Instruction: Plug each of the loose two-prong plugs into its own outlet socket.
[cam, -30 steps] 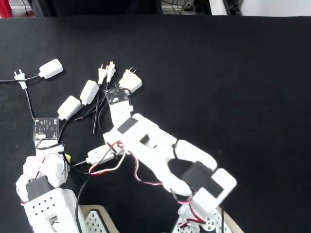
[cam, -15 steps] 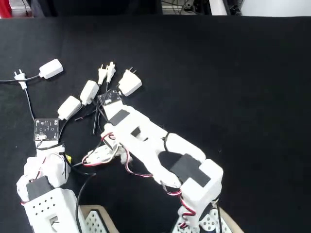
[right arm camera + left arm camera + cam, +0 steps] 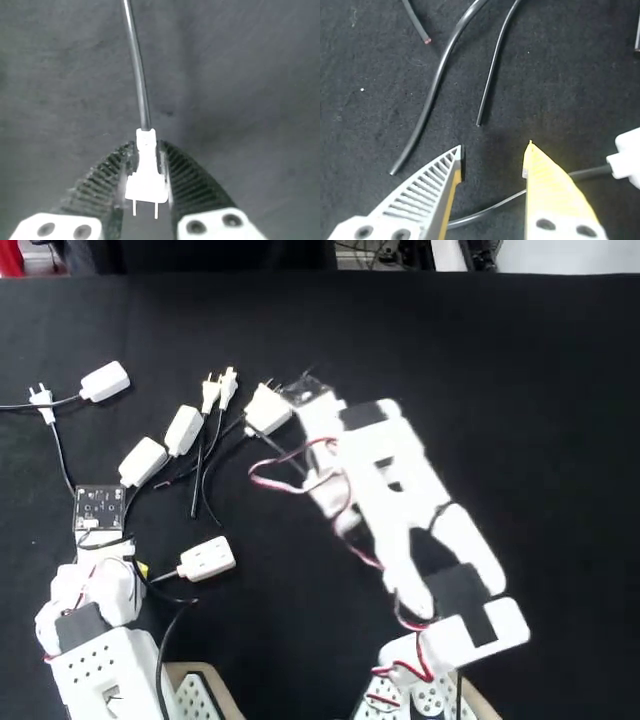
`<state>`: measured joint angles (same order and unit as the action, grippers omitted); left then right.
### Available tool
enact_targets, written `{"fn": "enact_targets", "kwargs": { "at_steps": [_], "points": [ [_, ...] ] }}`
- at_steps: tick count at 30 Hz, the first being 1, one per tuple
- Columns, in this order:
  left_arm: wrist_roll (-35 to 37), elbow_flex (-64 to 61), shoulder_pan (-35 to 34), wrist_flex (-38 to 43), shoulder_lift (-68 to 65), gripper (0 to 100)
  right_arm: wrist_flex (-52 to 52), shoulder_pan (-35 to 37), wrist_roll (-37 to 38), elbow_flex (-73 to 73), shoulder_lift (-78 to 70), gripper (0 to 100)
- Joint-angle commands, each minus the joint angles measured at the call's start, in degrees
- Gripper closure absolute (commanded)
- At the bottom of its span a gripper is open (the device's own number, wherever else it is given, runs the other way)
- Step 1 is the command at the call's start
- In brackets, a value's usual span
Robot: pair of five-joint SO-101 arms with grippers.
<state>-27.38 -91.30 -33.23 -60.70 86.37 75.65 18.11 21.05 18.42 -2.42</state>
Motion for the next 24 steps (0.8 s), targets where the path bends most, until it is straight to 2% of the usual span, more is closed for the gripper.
{"fn": "enact_targets", "kwargs": {
  "at_steps": [1, 5, 9, 11, 14, 19, 21, 24],
  "points": [
    [-0.44, 0.57, 0.75, 1.14, 0.44, 80, -4.75, -2.73, 7.38, 1.10, 2.86, 98.2],
    [-0.44, 0.13, 0.75, 2.20, 0.44, 80, -5.27, -4.40, 12.13, 6.90, 2.95, 90.0],
    [-0.44, -0.40, 2.68, 2.46, 0.44, 80, -3.96, -6.42, 13.27, 8.75, 3.38, 80.8],
    [-0.44, -0.40, 2.86, 2.37, 0.44, 80, 0.35, -7.74, 13.89, 7.60, 3.47, 79.5],
    [-0.44, -0.40, 2.86, 2.37, 0.44, 80, 9.58, -10.11, 18.99, 3.30, 4.97, 79.1],
    [-0.44, -0.40, 2.86, 2.37, 0.44, 80, 14.68, -15.03, 24.44, 1.45, 9.10, 79.3],
    [-0.44, -0.40, 2.95, 2.37, 0.44, 80, 11.87, -13.27, 24.35, 6.20, 9.19, 79.3],
    [-0.44, -0.40, 2.95, 2.37, 0.44, 80, 0.53, -7.91, 20.66, 16.48, 9.27, 79.3]
  ]
}}
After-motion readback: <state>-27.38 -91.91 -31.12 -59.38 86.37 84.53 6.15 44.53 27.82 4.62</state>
